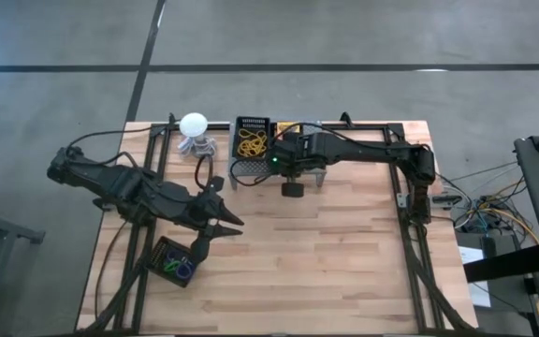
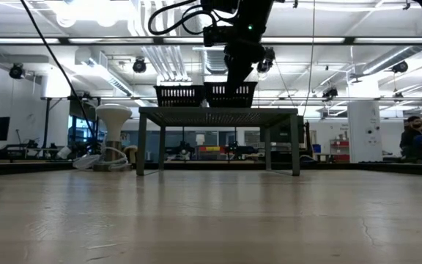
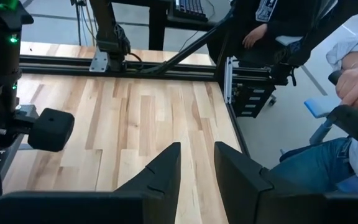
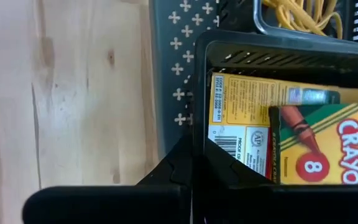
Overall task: Pick & Place Office Desk Supplies
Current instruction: Put the right black bin on the shelf, then put the black bin on the shelf
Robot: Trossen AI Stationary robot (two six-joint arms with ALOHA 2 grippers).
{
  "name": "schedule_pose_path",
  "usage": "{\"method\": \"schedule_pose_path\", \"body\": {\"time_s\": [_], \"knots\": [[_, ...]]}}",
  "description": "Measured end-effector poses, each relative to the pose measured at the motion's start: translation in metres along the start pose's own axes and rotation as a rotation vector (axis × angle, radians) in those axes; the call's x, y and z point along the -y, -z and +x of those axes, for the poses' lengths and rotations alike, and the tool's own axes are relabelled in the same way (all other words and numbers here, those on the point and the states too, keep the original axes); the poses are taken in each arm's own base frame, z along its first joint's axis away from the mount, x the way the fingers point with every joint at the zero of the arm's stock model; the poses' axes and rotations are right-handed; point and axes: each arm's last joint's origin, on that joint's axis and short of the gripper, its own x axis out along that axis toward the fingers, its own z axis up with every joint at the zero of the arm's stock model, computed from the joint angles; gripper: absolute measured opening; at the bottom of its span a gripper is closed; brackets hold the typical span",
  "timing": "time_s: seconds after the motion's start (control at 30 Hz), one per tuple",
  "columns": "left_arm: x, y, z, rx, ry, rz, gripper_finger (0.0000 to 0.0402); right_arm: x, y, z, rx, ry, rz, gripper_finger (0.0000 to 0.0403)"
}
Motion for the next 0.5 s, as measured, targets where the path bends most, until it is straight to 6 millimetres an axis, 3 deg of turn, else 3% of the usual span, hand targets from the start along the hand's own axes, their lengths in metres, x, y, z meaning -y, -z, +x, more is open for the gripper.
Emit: {"method": "schedule_pose_path", "body": {"time_s": [0.2, 0.5], "knots": [[0.0, 0.002, 0.0, -0.016, -0.004, 0.003, 0.0102, 0.0, 0.0, 0.0, 0.006, 0.007, 0.016, 0.0026], [-0.001, 0.002, 0.0, -0.021, -0.006, 0.004, 0.0102, 0.003, 0.0, -0.012, 0.046, 0.015, 0.027, 0.01]]}}
